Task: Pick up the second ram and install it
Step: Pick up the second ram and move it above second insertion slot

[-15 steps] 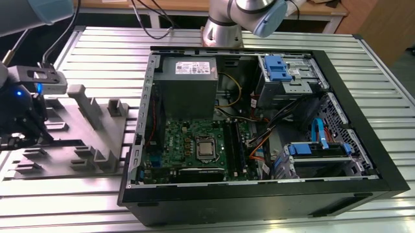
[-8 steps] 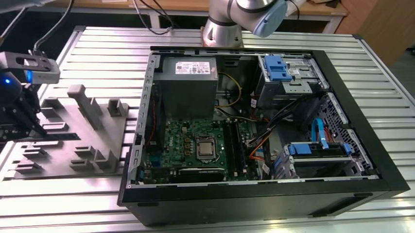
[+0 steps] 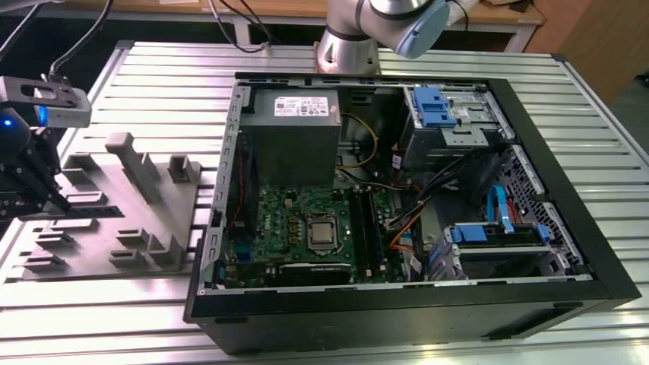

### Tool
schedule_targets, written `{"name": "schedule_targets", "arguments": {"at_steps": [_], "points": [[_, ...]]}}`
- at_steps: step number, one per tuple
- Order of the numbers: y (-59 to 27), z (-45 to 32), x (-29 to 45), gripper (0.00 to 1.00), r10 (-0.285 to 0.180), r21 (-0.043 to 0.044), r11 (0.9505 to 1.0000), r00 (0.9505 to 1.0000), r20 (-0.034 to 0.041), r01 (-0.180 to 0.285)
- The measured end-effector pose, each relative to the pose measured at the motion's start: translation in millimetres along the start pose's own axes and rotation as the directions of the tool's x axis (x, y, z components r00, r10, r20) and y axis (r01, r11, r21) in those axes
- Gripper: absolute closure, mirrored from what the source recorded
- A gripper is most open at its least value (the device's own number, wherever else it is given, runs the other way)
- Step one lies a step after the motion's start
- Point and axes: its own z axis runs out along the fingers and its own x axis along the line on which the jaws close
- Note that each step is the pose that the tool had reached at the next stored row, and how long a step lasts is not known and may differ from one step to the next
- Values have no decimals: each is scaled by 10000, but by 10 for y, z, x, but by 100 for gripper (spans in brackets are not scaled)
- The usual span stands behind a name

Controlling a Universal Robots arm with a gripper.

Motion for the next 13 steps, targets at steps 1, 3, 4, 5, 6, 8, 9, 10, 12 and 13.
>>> {"name": "schedule_targets", "arguments": {"at_steps": [1, 3, 4, 5, 6, 8, 9, 10, 12, 13], "points": [[1, -36, -1, 89, 1, -3, 10000, 10000, -3, -1], [2, -99, -4, 89, -1, 1, 10000, 10000, 0, 1], [3, -136, -6, 89, 0, -1, 10000, 10000, -1, 0], [4, -177, -7, 89, 0, 0, 10000, 10000, 0, 0], [5, -222, -9, 89, 0, 1, 10000, 10000, 0, 0], [6, -315, -13, 89, 0, 3, 10000, 10000, 1, 0], [8, -361, -15, 89, 0, 1, 10000, 10000, 0, 0], [9, -406, -17, 89, 1, 1, 10000, 10000, -1, -1], [10, -486, -21, 89, 0, 6, 10000, 10000, 1, 0], [11, -528, -22, 89, 0, 7, 10000, 10000, 0, 0]]}}
